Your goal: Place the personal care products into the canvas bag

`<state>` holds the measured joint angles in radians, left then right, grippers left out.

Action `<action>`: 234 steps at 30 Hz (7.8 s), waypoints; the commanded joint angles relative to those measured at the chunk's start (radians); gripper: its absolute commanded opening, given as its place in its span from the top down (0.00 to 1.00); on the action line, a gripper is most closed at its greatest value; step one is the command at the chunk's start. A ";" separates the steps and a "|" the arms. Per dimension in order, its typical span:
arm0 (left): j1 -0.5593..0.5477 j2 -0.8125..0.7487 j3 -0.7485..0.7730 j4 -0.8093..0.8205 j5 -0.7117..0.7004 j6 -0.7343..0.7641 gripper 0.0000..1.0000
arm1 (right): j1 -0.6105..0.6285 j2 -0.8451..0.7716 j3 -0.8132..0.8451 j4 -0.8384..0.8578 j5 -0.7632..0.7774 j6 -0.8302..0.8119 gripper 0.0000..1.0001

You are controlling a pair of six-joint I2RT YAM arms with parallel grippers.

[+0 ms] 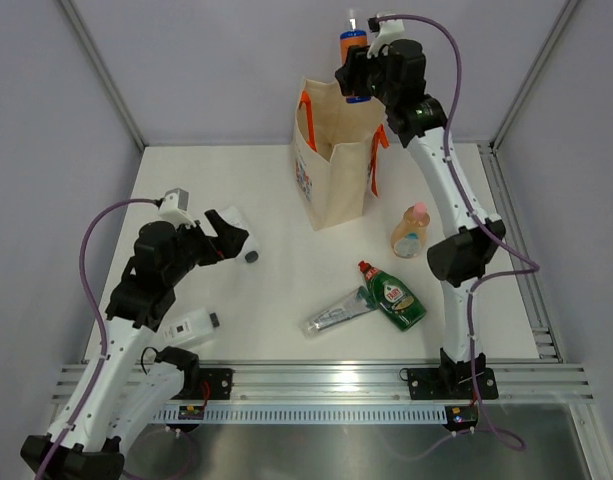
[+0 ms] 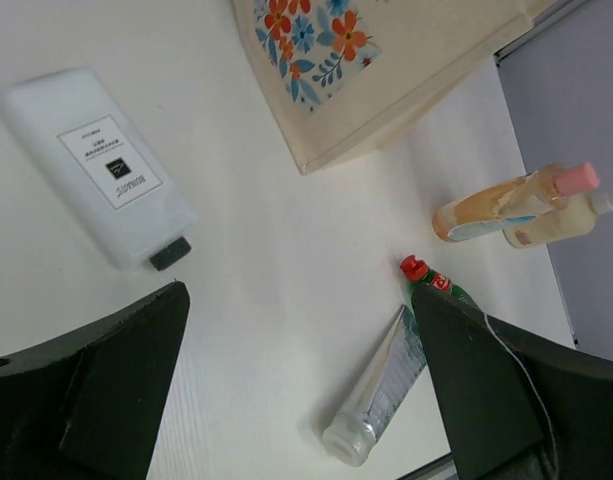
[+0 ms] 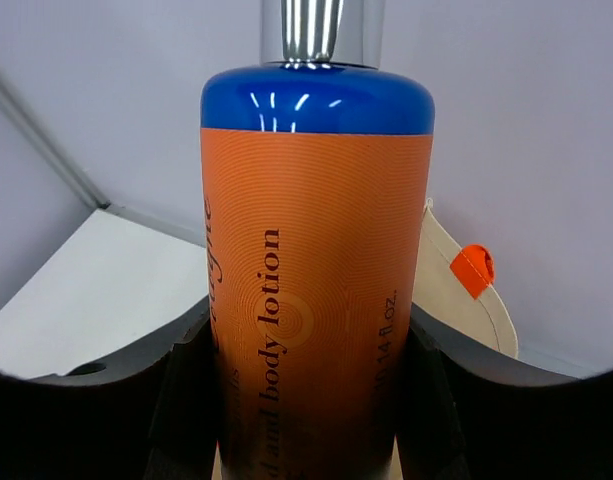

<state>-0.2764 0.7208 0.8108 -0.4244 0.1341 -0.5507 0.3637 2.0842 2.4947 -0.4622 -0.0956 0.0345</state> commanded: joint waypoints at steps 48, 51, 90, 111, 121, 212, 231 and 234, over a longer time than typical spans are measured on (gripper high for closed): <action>0.029 1.115 0.567 -0.347 -0.433 -0.170 0.01 | -0.088 -0.950 -1.281 -0.129 -0.696 -0.450 0.01; 0.029 1.132 0.564 -0.366 -0.436 -0.178 0.01 | -0.095 -1.013 -1.407 -0.073 -0.737 -0.427 0.01; -0.282 0.399 -0.081 0.653 0.423 0.081 1.00 | 0.199 -0.681 -1.202 0.013 -0.251 0.508 0.01; -0.317 0.388 -0.067 0.737 0.346 0.034 0.97 | 0.279 -0.550 -1.151 0.112 -0.346 0.674 0.42; -0.317 0.385 -0.052 0.742 0.328 0.064 0.01 | 0.264 -0.575 -1.065 0.120 -0.533 0.509 1.00; 0.055 0.275 -0.176 -0.605 -0.498 -1.249 0.01 | -0.098 -0.860 -1.284 -0.316 -1.056 -0.530 0.01; 0.319 0.679 0.045 -0.628 -0.470 -1.073 0.01 | -0.117 -0.808 -1.298 -0.375 -1.095 -0.604 0.01; 0.318 0.698 0.129 -0.594 -0.511 -0.890 0.01 | -0.123 -0.808 -1.301 -0.382 -1.101 -0.608 0.01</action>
<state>0.0364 1.3834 0.8963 -1.1156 -0.3229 -1.5967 0.2508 1.2766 1.1942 -0.8310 -1.1515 -0.5423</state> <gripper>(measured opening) 0.985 0.993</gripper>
